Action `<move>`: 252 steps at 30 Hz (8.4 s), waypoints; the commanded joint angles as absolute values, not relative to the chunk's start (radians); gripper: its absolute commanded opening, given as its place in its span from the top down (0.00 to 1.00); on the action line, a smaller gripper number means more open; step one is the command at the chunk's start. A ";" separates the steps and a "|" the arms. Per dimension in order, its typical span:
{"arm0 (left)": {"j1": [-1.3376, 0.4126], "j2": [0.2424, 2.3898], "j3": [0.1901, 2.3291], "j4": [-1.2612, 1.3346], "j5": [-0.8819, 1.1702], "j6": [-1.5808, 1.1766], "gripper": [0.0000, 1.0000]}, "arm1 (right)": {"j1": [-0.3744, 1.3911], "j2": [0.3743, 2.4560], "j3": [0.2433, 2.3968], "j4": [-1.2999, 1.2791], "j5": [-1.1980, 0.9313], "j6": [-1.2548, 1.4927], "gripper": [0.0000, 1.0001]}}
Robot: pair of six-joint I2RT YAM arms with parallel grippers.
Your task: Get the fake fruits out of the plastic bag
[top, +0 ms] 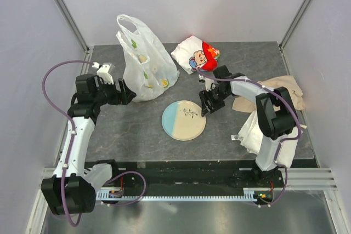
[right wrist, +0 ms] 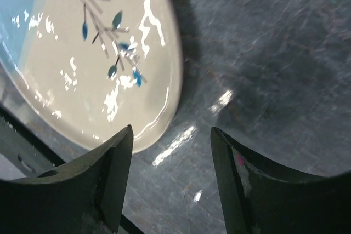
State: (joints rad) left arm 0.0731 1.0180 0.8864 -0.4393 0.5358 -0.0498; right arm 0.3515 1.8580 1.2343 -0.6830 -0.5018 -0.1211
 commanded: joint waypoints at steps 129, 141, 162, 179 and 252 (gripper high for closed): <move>0.104 0.986 1.074 -0.716 0.439 -0.210 0.98 | 0.821 2.385 2.450 0.021 0.408 -0.318 0.15; 0.104 1.080 1.146 -0.672 0.397 -0.144 0.98 | 0.746 2.409 2.450 0.132 0.493 -0.359 0.95; 0.091 1.711 2.339 -0.601 0.626 -0.003 0.98 | 0.568 2.024 2.057 0.319 0.379 -0.316 1.00; 0.091 1.085 1.353 -1.242 0.523 0.423 0.98 | 0.655 1.428 1.146 -0.187 0.088 -0.038 0.42; 0.090 0.911 1.101 -1.193 0.405 0.497 0.98 | 0.884 2.295 1.839 -0.135 -0.048 -0.063 0.35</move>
State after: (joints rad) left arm 0.0856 0.9051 1.1007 -1.2228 0.3981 0.5289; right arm 0.8860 2.2570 1.7729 -0.1802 -0.0719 -0.0780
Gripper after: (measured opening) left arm 0.032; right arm 0.738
